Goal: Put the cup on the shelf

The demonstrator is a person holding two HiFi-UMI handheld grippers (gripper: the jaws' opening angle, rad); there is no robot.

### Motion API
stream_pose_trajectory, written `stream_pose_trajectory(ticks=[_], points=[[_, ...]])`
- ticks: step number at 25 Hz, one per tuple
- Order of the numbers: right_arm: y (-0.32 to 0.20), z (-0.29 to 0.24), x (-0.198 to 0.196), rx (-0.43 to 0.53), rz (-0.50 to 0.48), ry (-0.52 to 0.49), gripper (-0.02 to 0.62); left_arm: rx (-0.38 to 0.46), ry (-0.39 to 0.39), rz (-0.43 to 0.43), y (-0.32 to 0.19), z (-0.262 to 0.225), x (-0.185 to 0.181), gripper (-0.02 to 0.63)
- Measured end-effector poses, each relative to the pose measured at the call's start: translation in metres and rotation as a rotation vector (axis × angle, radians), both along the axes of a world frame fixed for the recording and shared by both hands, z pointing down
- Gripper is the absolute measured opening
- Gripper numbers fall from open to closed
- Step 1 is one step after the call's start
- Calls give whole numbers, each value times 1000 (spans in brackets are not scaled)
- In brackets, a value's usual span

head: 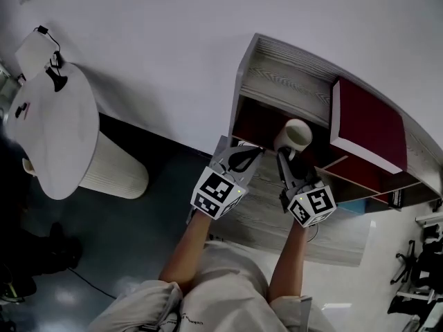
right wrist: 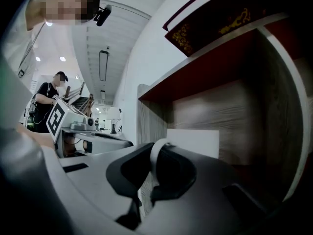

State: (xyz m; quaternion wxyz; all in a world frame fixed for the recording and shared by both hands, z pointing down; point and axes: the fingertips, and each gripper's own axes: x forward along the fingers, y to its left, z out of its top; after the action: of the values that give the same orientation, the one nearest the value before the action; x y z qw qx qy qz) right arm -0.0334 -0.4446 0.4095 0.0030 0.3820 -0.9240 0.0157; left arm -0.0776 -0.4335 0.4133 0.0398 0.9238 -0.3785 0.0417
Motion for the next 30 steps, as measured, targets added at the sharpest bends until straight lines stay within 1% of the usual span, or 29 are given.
stream_pose_trajectory(ticks=[4,7,12,17,21,23,27,30], points=[[-14,5,-6,-5,38,-8,15,15,-7,47,-7,0,0,11],[-21,8,-14,-3,48,-1,15,22,-9,82,-13,1,-2,11],[-33,9,-23,-10,59,20,15,19,-6,110,-25,2,-6,11],[-35,13,-23,-33,78,24,15,31,-25,127,-33,7,-5,11],[-32,17,-20,-34,99,43,15,13,-20,142,-34,11,-1,11],[-30,19,-17,-35,121,51,15,16,-21,139,-35,12,2,11],[-31,23,-16,-39,155,82,15,37,-13,97,-37,9,5,11],[-32,23,-18,-32,154,64,15,41,-4,74,-35,9,6,11]])
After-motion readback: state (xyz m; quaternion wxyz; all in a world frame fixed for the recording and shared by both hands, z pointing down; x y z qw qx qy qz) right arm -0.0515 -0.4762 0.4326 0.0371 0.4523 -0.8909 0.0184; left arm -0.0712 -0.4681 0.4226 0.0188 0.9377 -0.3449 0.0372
